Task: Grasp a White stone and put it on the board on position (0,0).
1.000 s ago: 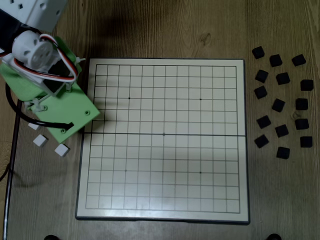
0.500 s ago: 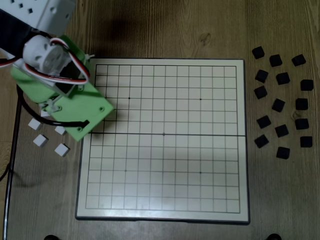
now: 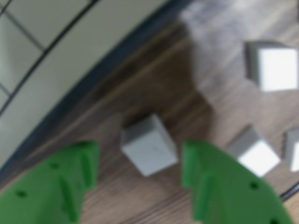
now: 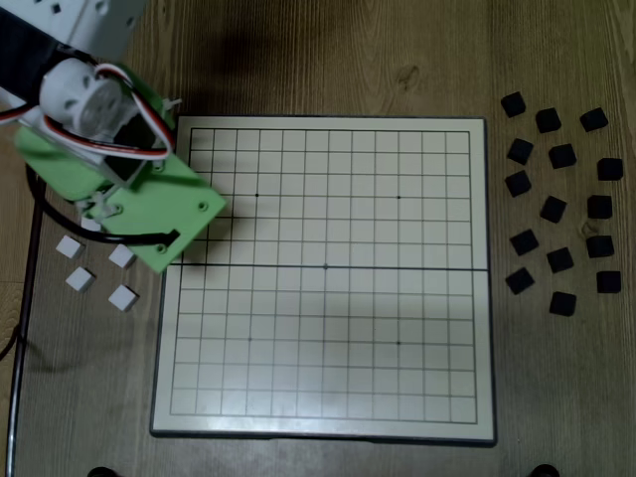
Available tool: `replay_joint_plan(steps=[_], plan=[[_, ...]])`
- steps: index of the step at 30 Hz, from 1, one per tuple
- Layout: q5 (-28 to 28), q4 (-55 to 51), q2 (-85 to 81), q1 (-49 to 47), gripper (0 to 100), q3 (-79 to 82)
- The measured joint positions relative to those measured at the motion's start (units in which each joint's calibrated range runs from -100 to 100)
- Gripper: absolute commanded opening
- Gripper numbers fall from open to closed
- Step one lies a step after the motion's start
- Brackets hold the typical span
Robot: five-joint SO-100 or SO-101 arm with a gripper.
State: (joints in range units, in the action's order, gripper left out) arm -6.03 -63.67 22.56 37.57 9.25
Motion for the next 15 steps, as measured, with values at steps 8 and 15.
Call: replay_joint_plan(steps=[8, 15], plan=[[1.51, 1.03, 0.00, 1.19, 13, 0.36], [2.34, 1.03, 0.00, 1.19, 12, 1.43]])
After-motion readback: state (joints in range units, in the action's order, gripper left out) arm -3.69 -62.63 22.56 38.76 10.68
